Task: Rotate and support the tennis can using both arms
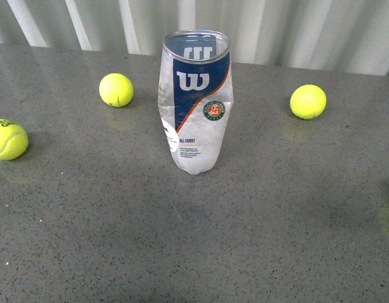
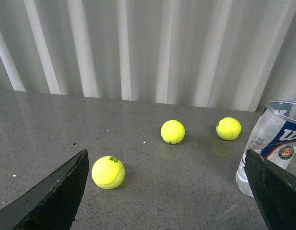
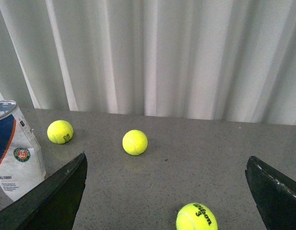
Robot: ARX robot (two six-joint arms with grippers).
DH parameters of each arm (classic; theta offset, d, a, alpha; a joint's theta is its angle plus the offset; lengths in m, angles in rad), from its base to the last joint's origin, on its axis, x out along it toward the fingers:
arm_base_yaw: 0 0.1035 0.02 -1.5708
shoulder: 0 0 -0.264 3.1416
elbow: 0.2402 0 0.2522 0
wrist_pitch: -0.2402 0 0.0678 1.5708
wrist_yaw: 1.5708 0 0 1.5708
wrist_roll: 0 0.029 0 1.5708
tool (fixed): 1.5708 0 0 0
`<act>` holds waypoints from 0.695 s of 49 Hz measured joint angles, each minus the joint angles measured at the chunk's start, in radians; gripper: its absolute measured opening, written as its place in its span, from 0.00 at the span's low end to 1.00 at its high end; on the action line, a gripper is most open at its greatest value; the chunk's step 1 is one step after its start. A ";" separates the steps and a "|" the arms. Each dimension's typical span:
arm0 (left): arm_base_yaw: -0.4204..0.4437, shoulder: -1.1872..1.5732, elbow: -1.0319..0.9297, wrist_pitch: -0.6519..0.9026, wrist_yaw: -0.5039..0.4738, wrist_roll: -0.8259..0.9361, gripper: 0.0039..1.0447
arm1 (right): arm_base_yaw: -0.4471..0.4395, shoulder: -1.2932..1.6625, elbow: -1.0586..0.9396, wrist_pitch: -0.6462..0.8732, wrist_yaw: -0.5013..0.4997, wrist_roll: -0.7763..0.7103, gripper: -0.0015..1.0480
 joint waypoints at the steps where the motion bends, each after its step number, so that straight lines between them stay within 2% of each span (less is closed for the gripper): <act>1: 0.000 0.000 0.000 0.000 0.000 0.000 0.94 | 0.000 0.000 0.000 0.000 0.000 0.000 0.93; 34: 0.000 0.000 0.000 0.000 0.000 0.000 0.94 | 0.000 0.000 0.000 0.000 0.000 0.000 0.93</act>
